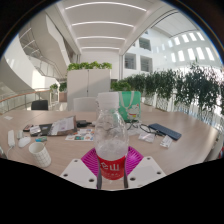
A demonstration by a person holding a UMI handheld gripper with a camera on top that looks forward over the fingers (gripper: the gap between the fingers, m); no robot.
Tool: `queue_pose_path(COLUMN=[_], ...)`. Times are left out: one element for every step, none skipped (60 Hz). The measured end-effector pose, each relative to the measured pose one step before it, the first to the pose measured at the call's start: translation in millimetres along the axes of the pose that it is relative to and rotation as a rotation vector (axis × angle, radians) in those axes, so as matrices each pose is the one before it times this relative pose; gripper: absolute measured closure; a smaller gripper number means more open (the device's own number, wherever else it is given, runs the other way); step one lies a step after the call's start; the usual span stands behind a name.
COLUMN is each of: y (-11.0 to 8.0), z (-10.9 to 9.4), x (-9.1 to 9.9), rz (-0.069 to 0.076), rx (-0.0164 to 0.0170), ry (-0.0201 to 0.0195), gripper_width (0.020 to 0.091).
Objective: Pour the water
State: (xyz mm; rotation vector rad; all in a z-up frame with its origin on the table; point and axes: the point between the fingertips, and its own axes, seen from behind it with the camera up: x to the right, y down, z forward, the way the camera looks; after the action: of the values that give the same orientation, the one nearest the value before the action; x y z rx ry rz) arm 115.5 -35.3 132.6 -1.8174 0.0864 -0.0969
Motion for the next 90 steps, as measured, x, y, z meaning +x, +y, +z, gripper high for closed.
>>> queue_pose_path(y=[-10.57, -13.7, -15.82, -8.78, -13.32, -11.62, -7.87, -10.22, -10.72, -8.15, -7.63, -7.83, -5.18, -8.11, -8.91, -7.7, -8.13, -6.74, -8.48, -9.94, -10.4, -7.75, 0.84, -6.98, -5.11, -4.67, -5.07, -4.65, -3.13, -2.16, 1.02, -1.69, -0.68, 0.55, 0.4, -0.29, -1.18, -1.66, -0.77, -3.25, 5.37, 0.0, -1.0, -1.52, -1.28, 3.09, -0.11, -0.16, 0.19, 0.15, 0.58, 0.24, 1.49, 2.25, 3.43, 3.66, 4.53, 2.35, 3.31, 2.78, 2.63, 4.39, 9.64, 5.47, 5.66, 3.63, 5.14, 8.84, 5.85, 6.57, 6.6, 12.96, 0.38, 5.15, 9.98, 7.04, 7.64, 19.77, -4.86, 7.51, 9.17, 16.03, 10.85, 10.34, 9.18, 21.0, -2.88, 5.11, 5.32, 4.61], z=[-1.99, 0.14, 2.33, -0.6, 3.39, 2.48, 4.51, 2.17, -0.19, 3.08, 4.15, 2.68, 1.14, 6.59, 3.25, 2.94, 0.22, 2.03, 1.08, 2.91, -1.27, 1.23, 13.57, 1.05, 1.04, 0.69, 0.42, 0.58, 1.04, 0.56, 1.33, 1.16, 7.37, 0.18, 0.1, 0.19, -0.08, 0.54, 0.74, -18.76, 18.54, 1.37, 1.06, 1.52, 1.04, 1.32, 1.15, 0.36, 0.33, 0.27, 0.65, -6.27, 3.42, 2.28, 1.0, 2.69, -6.48, 2.18, -0.18, -0.33, -0.78, -1.48, -11.57, -0.97, -6.98, 6.0, 0.3, -2.72, -0.67, -0.63, -2.8, -7.06, 6.27, -0.02, -2.73, -1.59, -1.23, -0.68, 2.85, 0.17, 0.51, -1.7, 1.02, 0.56, 0.97, 3.72, 0.24, 0.81, 0.76, 0.98], x=[-3.61, -2.3, -0.65, -5.4, -1.09, -2.14, -9.62, -4.51, 0.76, -5.44, -6.34, -5.52, -0.82, -8.85, -4.45, -2.67, -0.93, -3.48, -4.17, -6.84, -3.85, -5.97, 0.88, -7.52, -5.98, -4.11, -2.26, -1.11, -0.76, -0.61, 3.14, 1.34, 1.43, 1.54, 1.6, 1.36, 0.67, -0.46, -0.71, 1.69, -1.11, -0.96, -1.41, -0.92, -0.81, 5.01, -0.32, 0.25, 0.62, 0.75, 0.91, -0.65, -1.11, 1.46, 2.84, 4.28, 0.09, 10.12, 4.86, 4.29, 5.1, 6.1, -6.54, 5.99, 3.46, 9.55, 4.21, -2.82, 2.9, 1.82, 3.22, -4.56, 4.35, 1.77, -1.54, 3.0, 2.12, -11.42, 11.52, 2.7, 2.34, -1.19, 0.6, -0.91, -2.01, -7.0, 1.36, -0.66, -1.33, -1.05], rz=[-0.0378, -0.04, -0.0421, -0.0525, -0.0563, -0.0612, -0.0692, -0.0709, -0.0761, -0.0789, -0.0803, -0.0802, -0.0764, -0.0813, -0.0888, -0.0932, -0.1006, -0.0955, -0.0885, -0.0709, -0.0711, -0.0616, -0.0572, -0.0586, -0.0632, -0.0646, -0.0623, -0.0606, -0.0633, -0.0643, -0.0694, -0.0565, -0.0529, -0.0432, -0.0333, -0.0237, -0.0178, -0.0133, -0.0097, -0.0085, -0.0043, -0.003, -0.0022, -0.0017, -0.002, -0.0109, 0.0006, 0.0048, 0.0116, 0.0204, 0.0298, 0.0367, 0.0576, 0.0621, 0.0694, 0.0828, 0.0983, 0.0633, 0.1048, 0.1119, 0.1146, 0.1149, 0.1563, 0.1113, 0.108, 0.0979, 0.1083, 0.1206, 0.1087, 0.1011, 0.0929, 0.0991, 0.0578, 0.0672, 0.0675, 0.049, 0.0367, 0.0406, -0.0057, 0.0042, -0.0002, -0.0003, -0.0015, -0.0023, -0.002, 0.0018, -0.0079, -0.0031, -0.0012, -0.0001], rx=[0.01061, 0.00891, 0.00532, 0.00388, -0.00088, 0.00032, 0.00385, 0.00168, -0.00369, -0.00268, -0.0031, -0.00016, 0.00506, 0.00837, 0.00848, 0.00582, 0.0007, 0.00173, 0.00762, 0.01765, 0.01764, 0.01496, 0.036, 0.00112, 0.00197, 0.00289, 0.00576, 0.00554, 0.00215, 0.00029, 0.01876, -0.00085, -0.00275, -0.0098, -0.00886, -0.00531, -0.00055, 0.0021, -0.00023, -0.04804, 0.03656, -0.00595, -0.00136, 0.00143, 0.0015, 0.01057, 0.0033, 0.00237, 0.00156, 0.00269, 0.00207, -0.00045, -0.0028, -0.00377, -0.0055, -0.00573, -0.01294, 0.0154, -0.00152, 0.00316, 0.00507, 0.00056, -0.01718, -0.00358, 0.0082, -0.0104, -0.00158, -0.00034, 0.00055, -0.00245, -0.0026, 0.01935, -0.01583, 0.00158, 0.00835, 0.00416, 0.00289, 0.01593, -0.01998, -0.00778, -0.00934, -0.00925, -0.01635, -0.01549, -0.01246, -0.00067, -0.01654, -0.00829, -0.00765, -0.00631], ry=[0.00677, 0.00375, 0.00034, 0.00583, -0.00041, -0.0003, 0.0103, 0.0016, -0.00403, 0.0007, 0.00286, 0.002, -0.00475, 0.01247, 0.01181, 0.01586, 0.01295, 0.00971, 0.00296, 0.00005, -0.00821, -0.00712, -0.0443, 0.00069, -0.00617, -0.00532, -0.00062, 0.00341, 0.00417, 0.00265, -0.01274, 0.00524, -0.0036, 0.00529, 0.00505, 0.00457, 0.00111, -0.00389, -0.00498, 0.00921, -0.01684, -0.00259, -0.00344, -0.00221, -0.0002, -0.01106, 0.00052, 0.00088, 0.00099, -0.00001, -0.00214, -0.0014, -0.00273, -0.00143, -0.00032, -0.00288, 0.02456, -0.02227, -0.00362, -0.0042, -0.00341, -0.00177, 0.06447, 0.00434, 0.01554, -0.03595, -0.00988, 0.00625, -0.00686, -0.01462, -0.02163, 0.00101, -0.05218, -0.02884, -0.01822, -0.01706, -0.0131, 0.00012, -0.02407, -0.01278, -0.01017, -0.00866, -0.01053, -0.01329, -0.01477, -0.01204, -0.00658, -0.00762, -0.00822, -0.00728], gripper_width=[0.081, 0.0811, 0.0811, 0.081, 0.0812, 0.0812, 0.0812, 0.0811, 0.0812, 0.0811, 0.0811, 0.0811, 0.0811, 0.0809, 0.081, 0.081, 0.0811, 0.0811, 0.0812, 0.081, 0.0811, 0.0811, 0.0812, 0.0811, 0.0811, 0.0809, 0.081, 0.081, 0.081, 0.081, 0.081, 0.0812, 0.0812, 0.0812, 0.0812, 0.0812, 0.0812, 0.0813, 0.0812, 0.0813, 0.0813, 0.0812, 0.0811, 0.0811, 0.081, 0.0811, 0.0811, 0.0812, 0.0812, 0.0812, 0.0837, 0.0812, 0.0812, 0.081, 0.081, 0.0811, 0.081, 0.0814, 0.0811, 0.0811, 0.0811, 0.0811, 0.0848, 0.0809, 0.0809, 0.0808, 0.0808, 0.0803, 0.0787, 0.0775, 0.0767, 0.0761, 0.0761, 0.0753, 0.0739, 0.0739, 0.0722, 0.0703, 0.0693, 0.0685, 0.0677, 0.0659, 0.066, 0.066, 0.0659, 0.066, 0.066, 0.0651, 0.065, 0.065])
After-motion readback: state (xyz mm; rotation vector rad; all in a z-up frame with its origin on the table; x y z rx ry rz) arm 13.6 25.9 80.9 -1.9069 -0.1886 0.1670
